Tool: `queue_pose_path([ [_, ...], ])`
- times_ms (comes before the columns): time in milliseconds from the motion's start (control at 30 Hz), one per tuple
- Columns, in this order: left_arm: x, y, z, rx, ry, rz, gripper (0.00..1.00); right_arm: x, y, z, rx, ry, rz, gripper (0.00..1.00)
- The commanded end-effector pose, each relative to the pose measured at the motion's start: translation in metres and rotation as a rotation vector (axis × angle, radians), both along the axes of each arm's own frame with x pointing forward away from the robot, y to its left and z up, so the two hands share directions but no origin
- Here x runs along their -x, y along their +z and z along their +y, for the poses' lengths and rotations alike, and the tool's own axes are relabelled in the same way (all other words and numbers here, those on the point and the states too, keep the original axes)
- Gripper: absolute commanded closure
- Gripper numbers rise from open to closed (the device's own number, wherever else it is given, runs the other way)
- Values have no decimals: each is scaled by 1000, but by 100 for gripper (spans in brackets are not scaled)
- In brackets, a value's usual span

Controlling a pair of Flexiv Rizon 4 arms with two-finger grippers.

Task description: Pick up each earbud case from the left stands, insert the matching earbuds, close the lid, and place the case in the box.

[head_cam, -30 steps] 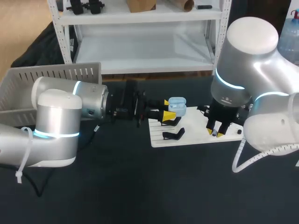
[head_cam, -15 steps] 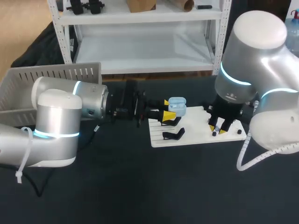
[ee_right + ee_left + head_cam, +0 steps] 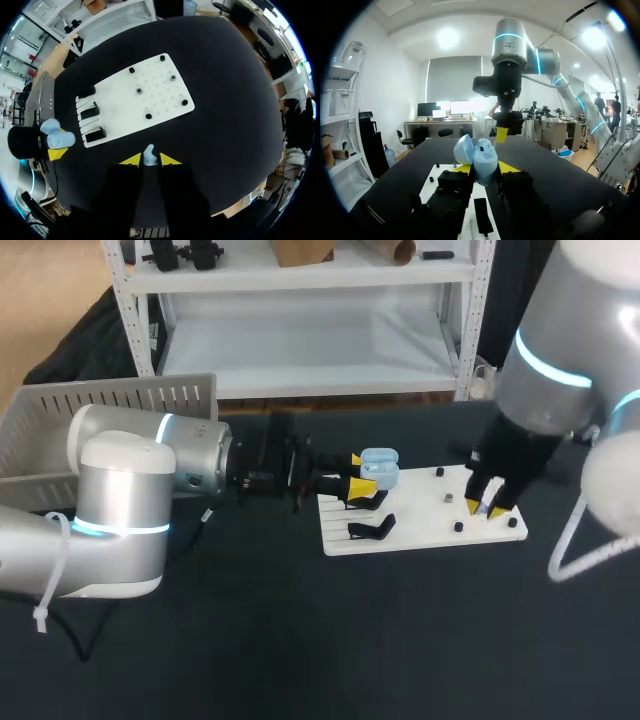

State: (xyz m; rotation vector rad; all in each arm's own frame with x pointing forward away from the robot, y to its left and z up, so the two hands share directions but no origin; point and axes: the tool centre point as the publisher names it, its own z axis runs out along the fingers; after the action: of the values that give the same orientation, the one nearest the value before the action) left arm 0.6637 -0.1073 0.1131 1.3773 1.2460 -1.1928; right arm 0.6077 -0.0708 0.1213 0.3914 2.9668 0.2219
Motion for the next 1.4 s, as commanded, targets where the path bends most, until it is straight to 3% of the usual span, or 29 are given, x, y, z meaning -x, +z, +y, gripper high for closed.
queue_pose_path([
  [33,-2,0,0,0,-4,1,100,12,46,6,11,46,7,100],
  [167,-2,0,0,0,-4,1,100,17,62,21,2,113,-20,100],
  [600,-2,0,0,0,-4,1,100,14,71,85,-3,295,-79,100],
  [1100,-2,0,0,0,-4,1,100,12,69,87,1,302,-69,100],
  [1400,-2,0,0,0,-4,1,100,-4,77,106,12,386,-47,100],
])
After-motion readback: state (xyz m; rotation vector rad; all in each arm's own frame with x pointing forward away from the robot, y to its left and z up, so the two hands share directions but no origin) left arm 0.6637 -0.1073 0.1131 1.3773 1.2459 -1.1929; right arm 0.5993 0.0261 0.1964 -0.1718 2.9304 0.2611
